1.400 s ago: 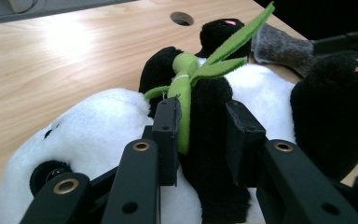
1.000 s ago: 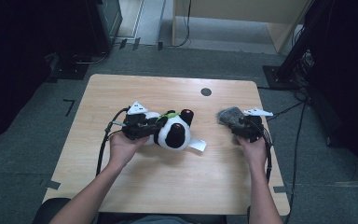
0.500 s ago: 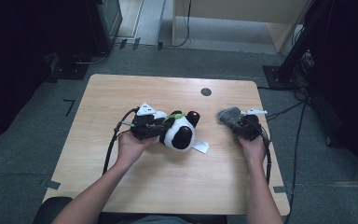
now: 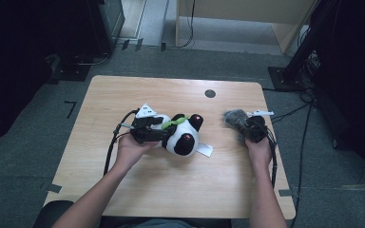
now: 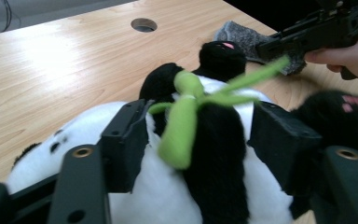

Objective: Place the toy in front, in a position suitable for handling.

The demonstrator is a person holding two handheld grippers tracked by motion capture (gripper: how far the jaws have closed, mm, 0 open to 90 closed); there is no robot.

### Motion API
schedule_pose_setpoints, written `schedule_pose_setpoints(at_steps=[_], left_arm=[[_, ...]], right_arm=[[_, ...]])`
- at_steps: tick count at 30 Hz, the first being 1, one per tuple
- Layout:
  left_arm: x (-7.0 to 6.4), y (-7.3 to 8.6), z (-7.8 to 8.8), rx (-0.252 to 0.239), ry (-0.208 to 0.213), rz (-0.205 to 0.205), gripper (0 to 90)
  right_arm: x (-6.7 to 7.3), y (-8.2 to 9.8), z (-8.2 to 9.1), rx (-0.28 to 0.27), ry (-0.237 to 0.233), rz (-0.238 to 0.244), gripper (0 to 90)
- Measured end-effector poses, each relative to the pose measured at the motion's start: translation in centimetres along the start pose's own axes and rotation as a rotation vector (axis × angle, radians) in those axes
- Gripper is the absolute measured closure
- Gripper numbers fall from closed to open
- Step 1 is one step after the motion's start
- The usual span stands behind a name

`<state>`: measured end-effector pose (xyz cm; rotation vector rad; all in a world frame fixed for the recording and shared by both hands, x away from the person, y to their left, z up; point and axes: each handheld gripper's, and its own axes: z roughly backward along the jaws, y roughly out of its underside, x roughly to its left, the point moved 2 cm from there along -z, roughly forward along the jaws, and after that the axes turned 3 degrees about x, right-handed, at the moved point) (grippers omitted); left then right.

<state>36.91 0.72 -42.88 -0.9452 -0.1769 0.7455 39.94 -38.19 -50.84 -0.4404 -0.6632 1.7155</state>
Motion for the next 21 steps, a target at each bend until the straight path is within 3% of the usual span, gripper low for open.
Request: schedule_pose_setpoints(at_steps=[7,21], left_arm=[[0.5,0.0,0.6,-0.006,-0.001,0.011,33.1],[1.6,1.1,2.0,-0.020,0.012,0.022,30.4]], right_arm=[[0.7,-0.8,1.5,-0.026,-0.040,-0.034,77.8],[3.5,-2.4,4.2,-0.082,-0.107,0.029,77.0]])
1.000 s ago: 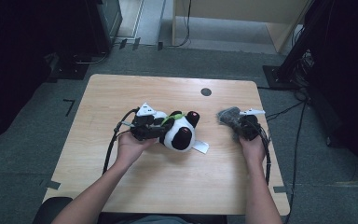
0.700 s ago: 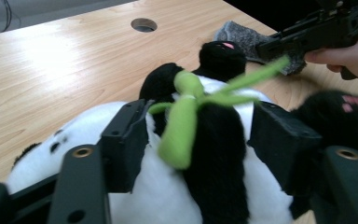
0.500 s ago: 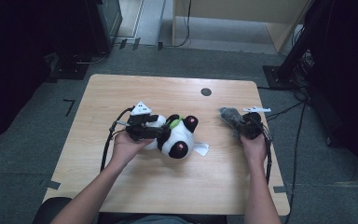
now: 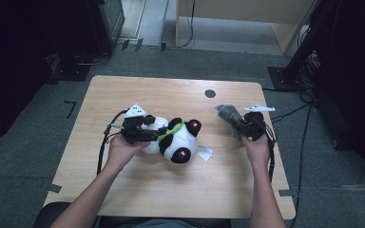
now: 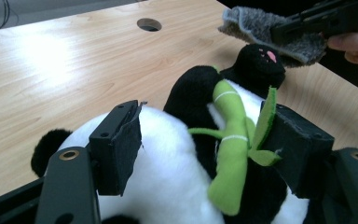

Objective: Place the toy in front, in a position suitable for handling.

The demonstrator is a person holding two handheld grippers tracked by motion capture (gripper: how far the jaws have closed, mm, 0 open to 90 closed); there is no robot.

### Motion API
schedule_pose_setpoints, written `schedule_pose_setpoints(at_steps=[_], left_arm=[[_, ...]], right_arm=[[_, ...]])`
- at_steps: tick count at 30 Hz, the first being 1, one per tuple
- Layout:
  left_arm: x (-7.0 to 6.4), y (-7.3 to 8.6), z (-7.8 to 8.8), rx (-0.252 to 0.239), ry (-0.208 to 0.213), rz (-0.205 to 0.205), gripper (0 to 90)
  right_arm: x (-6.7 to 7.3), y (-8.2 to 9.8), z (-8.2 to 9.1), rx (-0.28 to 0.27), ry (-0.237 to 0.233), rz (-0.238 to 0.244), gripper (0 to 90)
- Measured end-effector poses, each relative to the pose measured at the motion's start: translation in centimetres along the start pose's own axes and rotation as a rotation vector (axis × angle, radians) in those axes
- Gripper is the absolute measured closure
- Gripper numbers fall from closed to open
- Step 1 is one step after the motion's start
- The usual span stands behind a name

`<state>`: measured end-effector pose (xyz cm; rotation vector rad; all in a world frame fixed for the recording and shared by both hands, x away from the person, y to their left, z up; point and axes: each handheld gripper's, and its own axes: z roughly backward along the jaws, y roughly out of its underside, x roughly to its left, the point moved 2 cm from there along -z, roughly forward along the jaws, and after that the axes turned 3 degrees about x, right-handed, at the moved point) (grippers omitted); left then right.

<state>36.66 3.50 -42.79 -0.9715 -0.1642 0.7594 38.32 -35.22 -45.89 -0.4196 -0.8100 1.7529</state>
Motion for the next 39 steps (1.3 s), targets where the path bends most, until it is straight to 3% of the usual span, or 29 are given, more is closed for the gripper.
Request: schedule_pose_setpoints(at_steps=[4,9,12,20,25,26,29,31,37,39], left_arm=[[0.6,0.7,0.6,0.007,-0.021,0.002,29.8],[1.2,1.6,1.6,0.003,-0.024,0.023,28.1],[1.4,2.2,1.9,0.010,-0.047,0.024,27.1],[1.5,4.0,2.3,0.025,-0.081,0.024,23.9],[2.1,4.4,2.1,0.019,-0.055,0.059,20.5],[2.2,4.7,1.7,0.022,-0.036,0.063,18.8],[2.3,5.0,1.0,0.034,-0.075,0.040,16.2],[2.3,5.1,0.9,0.016,-0.077,0.041,15.9],[2.3,5.7,0.2,0.024,-0.081,0.017,12.3],[2.3,6.0,0.0,0.007,-0.089,0.023,11.3]], right_arm=[[0.8,-0.7,0.4,-0.009,-0.046,-0.015,77.2],[1.9,-1.9,1.0,-0.033,-0.070,0.011,77.2],[2.7,-2.7,1.3,-0.043,-0.087,0.032,77.3],[5.1,-4.3,1.5,-0.080,-0.169,0.072,77.4],[6.0,-5.1,1.6,-0.091,-0.207,0.077,77.4],[6.6,-5.5,1.7,-0.100,-0.234,0.082,77.4],[7.6,-6.1,1.6,-0.108,-0.262,0.097,77.5],[8.3,-6.5,1.6,-0.080,-0.260,0.120,77.6],[10.8,-7.8,2.2,-0.083,-0.300,0.166,77.6],[11.7,-8.0,2.2,-0.078,-0.321,0.176,77.5]])
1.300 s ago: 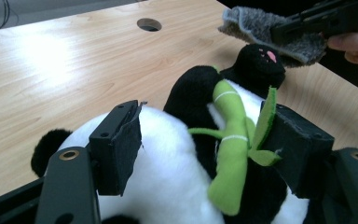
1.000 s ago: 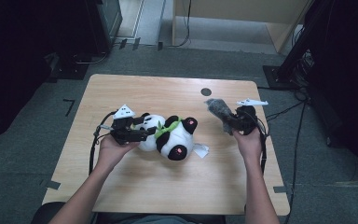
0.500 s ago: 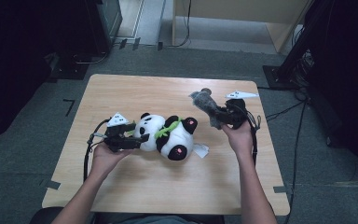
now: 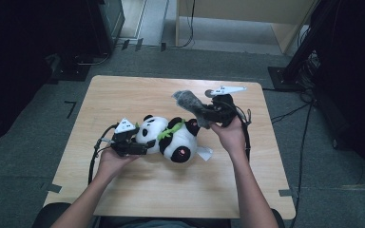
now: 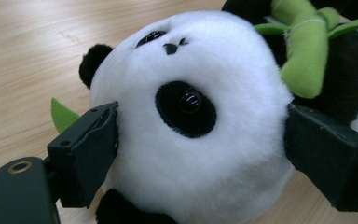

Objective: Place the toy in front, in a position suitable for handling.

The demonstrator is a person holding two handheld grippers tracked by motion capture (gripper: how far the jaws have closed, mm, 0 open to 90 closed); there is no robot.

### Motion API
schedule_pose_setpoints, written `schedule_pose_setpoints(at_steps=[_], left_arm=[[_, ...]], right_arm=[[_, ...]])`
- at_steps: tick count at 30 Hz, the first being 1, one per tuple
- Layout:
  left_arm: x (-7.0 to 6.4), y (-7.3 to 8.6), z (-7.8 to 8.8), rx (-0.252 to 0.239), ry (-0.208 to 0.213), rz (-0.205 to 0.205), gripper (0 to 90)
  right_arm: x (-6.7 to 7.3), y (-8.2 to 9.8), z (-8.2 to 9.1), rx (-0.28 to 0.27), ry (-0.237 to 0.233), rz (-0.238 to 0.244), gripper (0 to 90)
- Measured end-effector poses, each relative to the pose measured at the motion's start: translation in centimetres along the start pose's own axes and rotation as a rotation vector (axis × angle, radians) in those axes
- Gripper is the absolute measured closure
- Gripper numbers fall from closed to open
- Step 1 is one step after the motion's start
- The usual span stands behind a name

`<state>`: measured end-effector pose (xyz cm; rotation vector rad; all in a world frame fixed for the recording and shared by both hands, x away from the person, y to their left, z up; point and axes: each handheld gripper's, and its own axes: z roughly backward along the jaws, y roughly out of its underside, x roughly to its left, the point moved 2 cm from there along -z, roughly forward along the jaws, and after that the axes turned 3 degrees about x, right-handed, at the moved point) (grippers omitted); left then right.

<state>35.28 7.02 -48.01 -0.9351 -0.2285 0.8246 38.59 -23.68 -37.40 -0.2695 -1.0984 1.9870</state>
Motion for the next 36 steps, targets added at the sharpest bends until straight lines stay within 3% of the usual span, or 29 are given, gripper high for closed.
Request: schedule_pose_setpoints(at_steps=[7,12,14,16,19,25,29,33,36], left_arm=[[0.5,0.1,-0.4,0.017,0.025,0.077,6.8],[0.7,0.4,-0.8,0.044,0.034,0.064,4.5],[0.9,0.7,-1.0,0.030,0.040,0.055,5.4],[0.8,0.9,-0.8,0.002,0.035,0.035,14.1],[0.6,0.9,-0.6,0.004,0.030,0.034,22.8],[0.0,1.1,-0.3,-0.015,-0.002,0.027,32.5],[-0.2,1.2,-0.2,-0.018,-0.015,0.030,33.4],[-0.1,1.4,-0.3,-0.021,-0.013,0.031,34.1],[-0.1,1.4,-0.4,-0.020,-0.022,0.029,34.8]], right_arm=[[2.2,-0.7,-1.9,0.036,-0.037,0.051,77.3],[3.3,-1.2,-3.6,0.059,-0.077,0.065,77.3],[3.7,-1.4,-4.4,0.071,-0.090,0.072,77.2],[4.2,-1.5,-5.0,0.082,-0.102,0.085,77.1],[4.9,-1.7,-5.9,0.091,-0.123,0.098,76.9],[6.0,-1.5,-8.2,0.139,-0.130,0.129,76.7],[6.5,-1.0,-9.8,0.180,-0.154,0.134,76.2],[6.4,-0.9,-10.4,0.186,-0.178,0.126,75.7],[6.0,-0.5,-10.8,0.203,-0.161,0.140,74.8]])
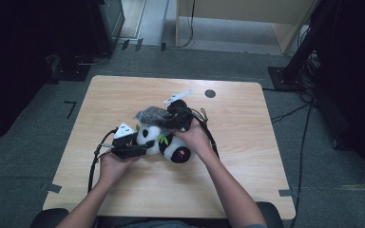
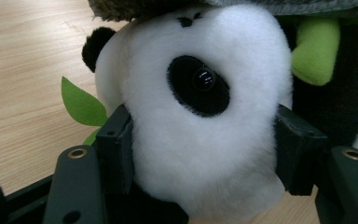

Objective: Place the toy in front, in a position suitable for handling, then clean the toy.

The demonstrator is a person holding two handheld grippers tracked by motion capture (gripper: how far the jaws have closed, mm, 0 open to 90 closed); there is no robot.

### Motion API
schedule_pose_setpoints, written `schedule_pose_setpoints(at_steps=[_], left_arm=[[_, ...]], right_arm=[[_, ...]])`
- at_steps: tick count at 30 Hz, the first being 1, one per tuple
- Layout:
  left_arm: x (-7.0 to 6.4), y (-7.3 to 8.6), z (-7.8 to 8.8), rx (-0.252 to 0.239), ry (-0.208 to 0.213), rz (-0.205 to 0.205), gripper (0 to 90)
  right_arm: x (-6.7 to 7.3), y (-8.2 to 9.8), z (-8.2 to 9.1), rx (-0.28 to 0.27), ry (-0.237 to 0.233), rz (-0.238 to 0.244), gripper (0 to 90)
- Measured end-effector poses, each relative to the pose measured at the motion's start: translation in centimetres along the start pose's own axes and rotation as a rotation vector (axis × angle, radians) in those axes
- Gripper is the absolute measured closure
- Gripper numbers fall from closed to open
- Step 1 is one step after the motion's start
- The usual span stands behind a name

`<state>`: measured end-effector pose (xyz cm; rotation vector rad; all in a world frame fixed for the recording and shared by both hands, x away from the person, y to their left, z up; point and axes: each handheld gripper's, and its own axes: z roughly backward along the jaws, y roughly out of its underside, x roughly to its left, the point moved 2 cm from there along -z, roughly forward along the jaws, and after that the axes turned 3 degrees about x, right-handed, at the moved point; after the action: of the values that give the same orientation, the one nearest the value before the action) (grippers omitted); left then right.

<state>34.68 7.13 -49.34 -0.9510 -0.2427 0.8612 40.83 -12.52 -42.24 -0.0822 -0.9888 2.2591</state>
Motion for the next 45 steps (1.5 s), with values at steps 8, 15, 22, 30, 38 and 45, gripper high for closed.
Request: schedule_pose_setpoints(at_steps=[8,15,22,30,38,45], left_arm=[[0.1,0.0,0.0,0.011,0.000,0.002,35.4],[0.0,-0.1,-0.1,0.007,0.001,0.008,36.4],[-0.2,-0.2,-0.1,0.006,0.001,0.005,38.0],[-0.2,0.0,0.0,0.007,0.001,-0.001,38.1],[-0.1,0.1,0.1,-0.003,0.003,-0.002,37.8],[-0.2,0.1,0.1,-0.009,0.001,0.003,37.9]], right_arm=[[-0.2,0.4,-0.5,0.009,0.065,0.062,75.7],[-1.3,0.7,-0.5,0.039,0.136,0.033,77.8],[-2.4,1.0,-0.5,0.056,0.184,0.037,78.0],[-3.7,0.5,0.6,0.049,0.285,-0.012,78.5],[-4.4,0.6,4.7,-0.105,0.181,-0.112,79.1],[-0.9,-1.3,6.1,-0.184,0.088,-0.039,79.0]])
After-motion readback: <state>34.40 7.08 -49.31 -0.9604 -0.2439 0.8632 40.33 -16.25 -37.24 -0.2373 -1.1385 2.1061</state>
